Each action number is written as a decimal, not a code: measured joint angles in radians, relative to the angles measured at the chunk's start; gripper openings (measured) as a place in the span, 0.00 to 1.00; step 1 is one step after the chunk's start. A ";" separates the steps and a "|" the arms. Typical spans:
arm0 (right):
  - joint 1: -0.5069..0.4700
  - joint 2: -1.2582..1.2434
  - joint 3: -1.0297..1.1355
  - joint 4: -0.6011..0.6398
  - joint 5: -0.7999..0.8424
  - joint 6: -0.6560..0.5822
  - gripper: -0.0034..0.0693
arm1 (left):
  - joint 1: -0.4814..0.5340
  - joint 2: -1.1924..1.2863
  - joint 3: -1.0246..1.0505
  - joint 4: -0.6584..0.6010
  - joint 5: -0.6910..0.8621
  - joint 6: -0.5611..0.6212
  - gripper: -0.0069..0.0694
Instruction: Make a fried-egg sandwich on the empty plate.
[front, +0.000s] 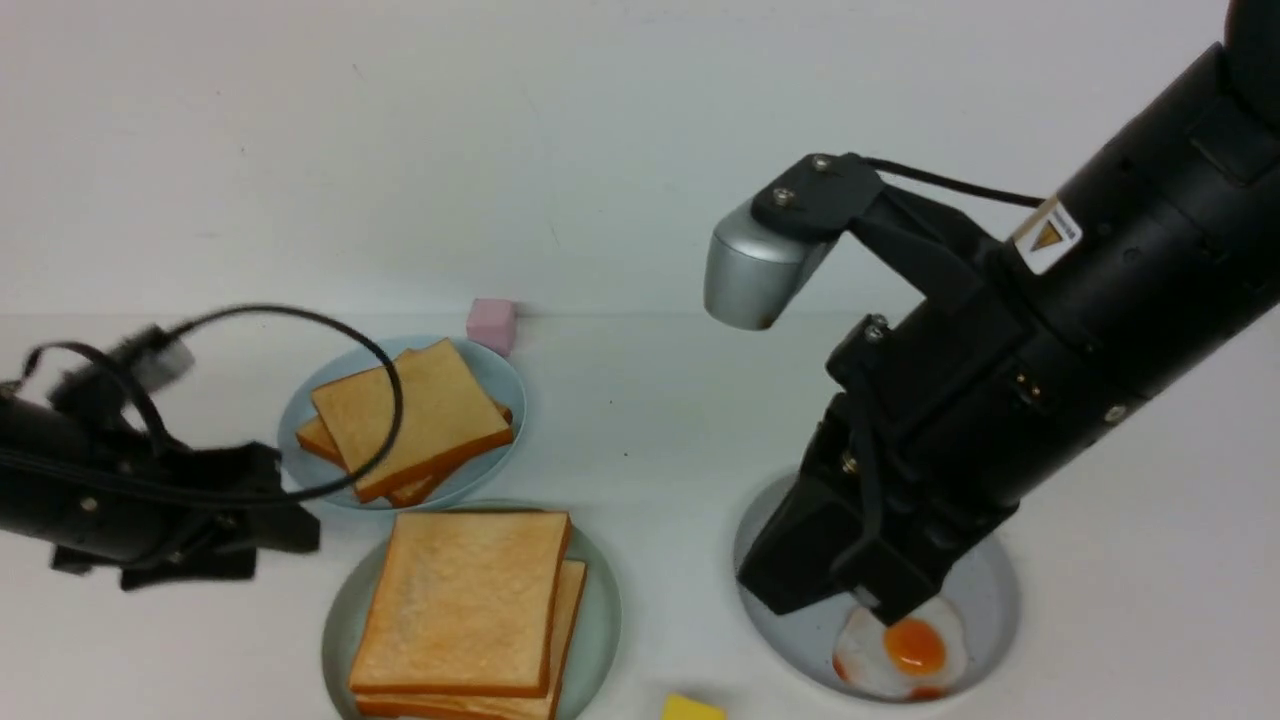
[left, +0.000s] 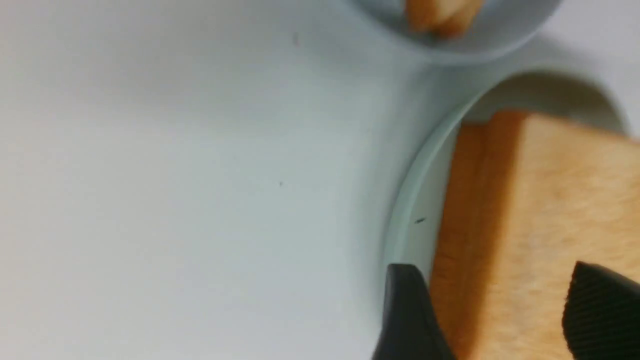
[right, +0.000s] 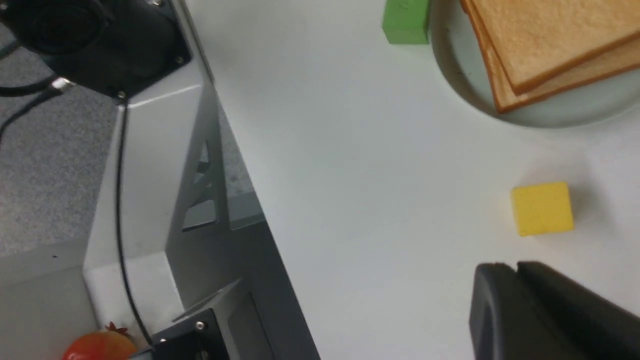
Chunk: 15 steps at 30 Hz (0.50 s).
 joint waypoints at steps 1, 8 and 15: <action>-0.012 0.000 0.000 -0.021 -0.008 0.025 0.15 | 0.000 -0.033 0.000 0.008 0.001 -0.019 0.61; -0.187 -0.009 0.049 -0.078 -0.142 0.182 0.15 | -0.183 -0.285 0.000 -0.005 0.006 -0.074 0.25; -0.252 -0.136 0.327 -0.100 -0.365 0.227 0.07 | -0.487 -0.360 0.015 0.094 -0.002 -0.147 0.07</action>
